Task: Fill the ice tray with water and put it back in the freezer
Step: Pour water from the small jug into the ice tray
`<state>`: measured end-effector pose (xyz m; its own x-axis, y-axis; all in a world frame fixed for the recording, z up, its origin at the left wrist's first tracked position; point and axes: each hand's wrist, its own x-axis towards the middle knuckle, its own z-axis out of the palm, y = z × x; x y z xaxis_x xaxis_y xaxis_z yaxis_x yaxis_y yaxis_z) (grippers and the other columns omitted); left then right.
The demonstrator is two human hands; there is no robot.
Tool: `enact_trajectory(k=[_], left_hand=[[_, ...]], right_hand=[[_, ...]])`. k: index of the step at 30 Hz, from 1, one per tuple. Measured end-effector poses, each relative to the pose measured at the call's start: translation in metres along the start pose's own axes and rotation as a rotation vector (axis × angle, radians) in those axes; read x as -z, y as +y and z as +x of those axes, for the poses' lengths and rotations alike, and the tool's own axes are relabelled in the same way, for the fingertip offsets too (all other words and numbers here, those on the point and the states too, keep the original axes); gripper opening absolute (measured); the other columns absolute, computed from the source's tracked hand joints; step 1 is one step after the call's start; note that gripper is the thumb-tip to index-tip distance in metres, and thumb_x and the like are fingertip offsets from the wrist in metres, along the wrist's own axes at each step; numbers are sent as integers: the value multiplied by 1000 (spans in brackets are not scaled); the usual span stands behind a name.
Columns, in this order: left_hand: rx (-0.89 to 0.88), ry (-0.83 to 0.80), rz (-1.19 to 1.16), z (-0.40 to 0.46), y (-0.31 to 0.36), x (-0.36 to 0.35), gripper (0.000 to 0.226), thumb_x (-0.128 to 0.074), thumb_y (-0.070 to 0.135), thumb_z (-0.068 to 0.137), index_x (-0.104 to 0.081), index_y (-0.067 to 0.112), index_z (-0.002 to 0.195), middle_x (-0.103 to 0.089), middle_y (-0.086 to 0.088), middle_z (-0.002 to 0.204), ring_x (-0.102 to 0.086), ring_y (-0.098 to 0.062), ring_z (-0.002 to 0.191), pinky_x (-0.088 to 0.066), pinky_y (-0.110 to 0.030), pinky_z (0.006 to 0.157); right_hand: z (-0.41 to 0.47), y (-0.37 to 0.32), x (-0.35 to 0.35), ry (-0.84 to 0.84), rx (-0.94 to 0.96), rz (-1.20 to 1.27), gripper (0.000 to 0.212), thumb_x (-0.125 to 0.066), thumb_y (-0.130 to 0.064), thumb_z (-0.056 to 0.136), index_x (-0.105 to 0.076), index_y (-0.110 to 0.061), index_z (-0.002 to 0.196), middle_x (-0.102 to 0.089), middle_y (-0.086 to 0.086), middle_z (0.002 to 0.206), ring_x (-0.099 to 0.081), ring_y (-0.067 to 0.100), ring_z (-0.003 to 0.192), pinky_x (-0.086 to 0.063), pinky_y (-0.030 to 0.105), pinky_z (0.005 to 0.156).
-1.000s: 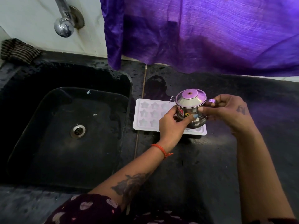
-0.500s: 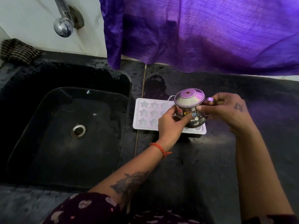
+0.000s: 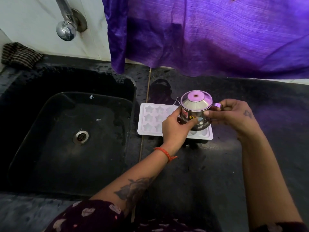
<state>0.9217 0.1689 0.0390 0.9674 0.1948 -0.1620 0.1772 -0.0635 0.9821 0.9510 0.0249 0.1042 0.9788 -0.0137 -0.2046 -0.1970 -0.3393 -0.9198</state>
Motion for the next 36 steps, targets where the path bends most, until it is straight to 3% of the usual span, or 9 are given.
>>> enact_trajectory(k=[6, 15, 21, 32, 36], left_hand=[[-41, 9, 15, 1, 2, -2, 50, -82, 34, 69, -65, 20, 114, -73, 3, 100, -67, -12, 93, -55, -36, 84], [-18, -69, 13, -3, 5, -17, 45, -80, 32, 72, -65, 20, 112, -72, 2, 100, -66, -12, 93, -55, -36, 85], [-10, -103, 19, -5, 4, -25, 44, -79, 34, 73, -65, 21, 112, -71, 4, 99, -66, -13, 93, -55, -37, 86], [20, -130, 15, -4, 2, -26, 42, -76, 32, 78, -64, 19, 115, -70, 1, 107, -63, -11, 99, -53, -27, 87], [21, -133, 7, -4, 1, -25, 41, -75, 33, 78, -64, 21, 115, -71, 3, 106, -63, -8, 97, -51, -21, 84]], right_hand=[[0, 6, 5, 3, -33, 85, 30, -84, -13, 51, -59, -11, 68, -71, 7, 65, -72, 25, 71, -60, 39, 72], [-11, 4, 18, 55, -28, 50, 35, -83, -21, 46, -59, -11, 70, -71, 6, 63, -72, 20, 65, -55, 22, 53], [-11, 10, 26, 119, -41, -6, 29, -87, -11, 55, -61, -11, 69, -72, 19, 78, -71, 32, 79, -58, 41, 73], [-11, 0, 25, 133, -55, -118, 27, -86, -16, 59, -64, -10, 74, -72, 13, 76, -72, 26, 77, -57, 39, 71], [-11, -1, 24, 128, -61, -137, 26, -86, -16, 60, -63, -12, 71, -73, 13, 76, -72, 27, 79, -58, 44, 77]])
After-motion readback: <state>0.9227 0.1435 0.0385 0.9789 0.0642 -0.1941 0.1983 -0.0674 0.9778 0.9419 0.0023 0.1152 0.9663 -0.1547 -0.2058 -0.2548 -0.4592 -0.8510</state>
